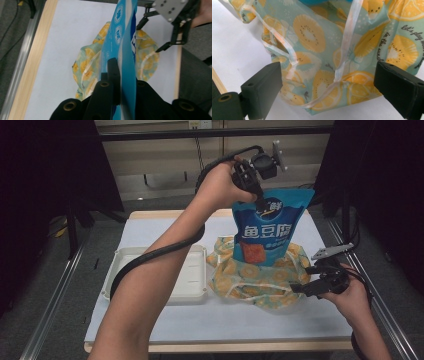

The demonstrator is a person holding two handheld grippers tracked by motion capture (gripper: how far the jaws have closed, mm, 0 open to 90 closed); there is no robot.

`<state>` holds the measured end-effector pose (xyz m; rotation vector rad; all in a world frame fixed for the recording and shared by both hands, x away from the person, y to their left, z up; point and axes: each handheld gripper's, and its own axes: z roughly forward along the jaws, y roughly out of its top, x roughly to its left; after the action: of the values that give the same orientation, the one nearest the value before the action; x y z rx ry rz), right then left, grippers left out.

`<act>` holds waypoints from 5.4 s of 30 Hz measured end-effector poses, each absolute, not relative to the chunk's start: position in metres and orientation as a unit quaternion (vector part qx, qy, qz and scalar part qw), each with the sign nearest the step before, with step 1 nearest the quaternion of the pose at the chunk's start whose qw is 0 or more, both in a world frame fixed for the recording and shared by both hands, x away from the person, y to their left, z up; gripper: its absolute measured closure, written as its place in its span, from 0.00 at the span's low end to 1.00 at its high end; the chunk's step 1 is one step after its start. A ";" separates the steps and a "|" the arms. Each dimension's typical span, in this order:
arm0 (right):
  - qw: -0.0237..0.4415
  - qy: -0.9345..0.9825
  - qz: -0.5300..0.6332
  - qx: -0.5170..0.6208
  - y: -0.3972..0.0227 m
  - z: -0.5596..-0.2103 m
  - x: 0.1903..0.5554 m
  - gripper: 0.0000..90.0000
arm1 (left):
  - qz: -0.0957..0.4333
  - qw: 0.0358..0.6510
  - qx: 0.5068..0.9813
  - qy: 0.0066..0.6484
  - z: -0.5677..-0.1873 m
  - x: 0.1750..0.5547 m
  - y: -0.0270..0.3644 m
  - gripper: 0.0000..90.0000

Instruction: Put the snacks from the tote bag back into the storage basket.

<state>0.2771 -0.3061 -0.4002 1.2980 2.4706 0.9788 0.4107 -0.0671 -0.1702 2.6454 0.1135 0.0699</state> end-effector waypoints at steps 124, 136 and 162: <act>0.092 0.835 0.354 0.411 -0.309 -0.387 0.271 0.01 | 0.007 0.192 0.964 0.184 -0.216 0.446 0.131 1.00; 0.088 0.836 0.350 0.413 -0.308 -0.389 0.272 0.01 | 0.003 0.184 0.966 0.183 -0.227 0.454 0.135 1.00; 0.082 0.840 0.347 0.409 -0.306 -0.392 0.272 0.01 | 0.007 0.197 0.963 0.186 -0.258 0.479 0.152 1.00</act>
<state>0.2721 -0.3063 -0.3923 1.2214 2.5082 1.0378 0.4792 0.1521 -0.2579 2.6949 0.5203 0.0183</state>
